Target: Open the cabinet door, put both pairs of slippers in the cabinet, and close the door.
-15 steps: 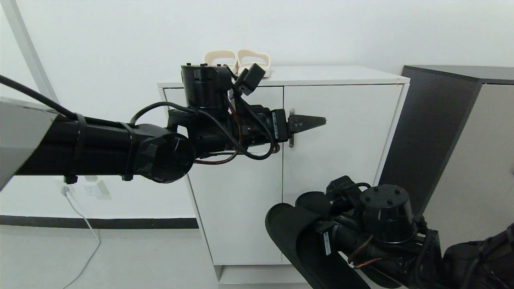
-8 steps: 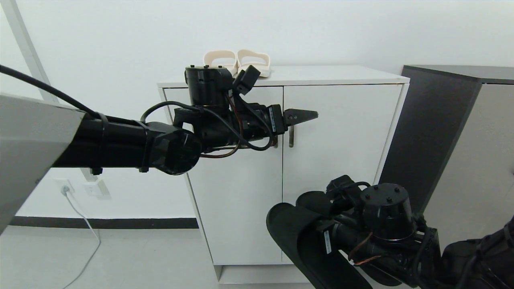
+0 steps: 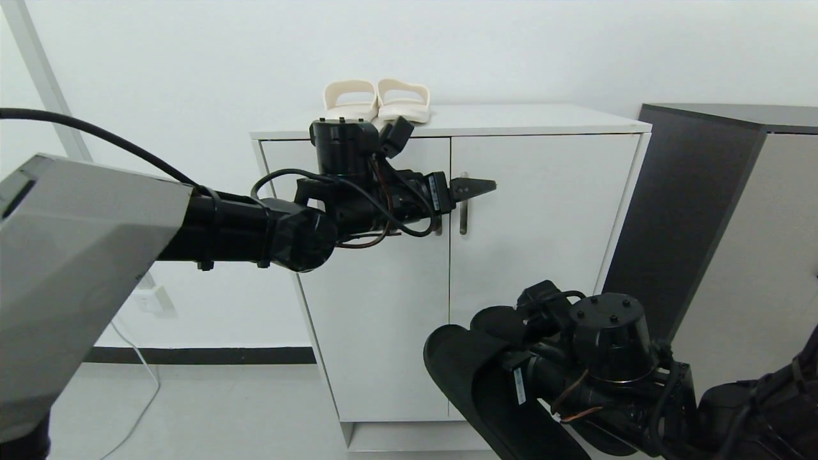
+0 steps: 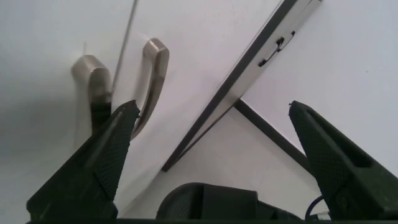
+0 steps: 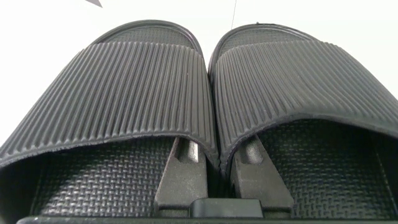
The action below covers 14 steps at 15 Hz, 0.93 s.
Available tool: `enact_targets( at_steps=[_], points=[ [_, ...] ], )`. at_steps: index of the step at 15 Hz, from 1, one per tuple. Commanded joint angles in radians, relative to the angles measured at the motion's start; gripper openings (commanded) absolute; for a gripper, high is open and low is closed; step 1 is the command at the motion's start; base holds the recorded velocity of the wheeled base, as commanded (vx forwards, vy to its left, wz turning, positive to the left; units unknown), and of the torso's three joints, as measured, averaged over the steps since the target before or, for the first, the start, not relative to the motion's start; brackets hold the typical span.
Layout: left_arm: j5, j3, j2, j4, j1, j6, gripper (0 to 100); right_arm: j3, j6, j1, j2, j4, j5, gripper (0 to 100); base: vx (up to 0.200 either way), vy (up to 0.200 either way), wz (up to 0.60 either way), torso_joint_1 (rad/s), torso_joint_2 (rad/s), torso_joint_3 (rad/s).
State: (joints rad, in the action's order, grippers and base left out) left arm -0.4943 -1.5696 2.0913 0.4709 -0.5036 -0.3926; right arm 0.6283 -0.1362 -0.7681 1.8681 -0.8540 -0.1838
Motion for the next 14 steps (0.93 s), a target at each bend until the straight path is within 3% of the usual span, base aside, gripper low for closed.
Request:
enact_targets(
  at_steps=[1, 8, 9, 14],
  points=[
    [0.003, -0.021, 0.032, 0.000, 0.000, 0.000, 100, 0.001, 0.000, 0.000, 0.005, 0.000, 0.001, 0, 0.000, 0.000, 0.00, 0.000, 0.00, 0.000],
    [0.002, -0.041, 0.072, 0.002, -0.001, 0.000, 100, -0.001, 0.001, 0.000, 0.011, 0.000, 0.021, 0, 0.000, 0.000, 0.00, 0.000, 0.00, 0.000],
    [0.003, -0.049, 0.076, 0.000, -0.003, 0.000, 0, -0.001, 0.001, 0.000, 0.011, 0.000, 0.021, 0, 0.000, 0.000, 0.00, 0.000, 0.00, 0.000],
    [-0.003, -0.055, 0.073, 0.003, -0.007, 0.000, 0, -0.002, 0.001, -0.019, 0.010, 0.001, 0.052, 0, 0.000, 0.000, 0.00, 0.000, 0.00, 0.000]
  ],
)
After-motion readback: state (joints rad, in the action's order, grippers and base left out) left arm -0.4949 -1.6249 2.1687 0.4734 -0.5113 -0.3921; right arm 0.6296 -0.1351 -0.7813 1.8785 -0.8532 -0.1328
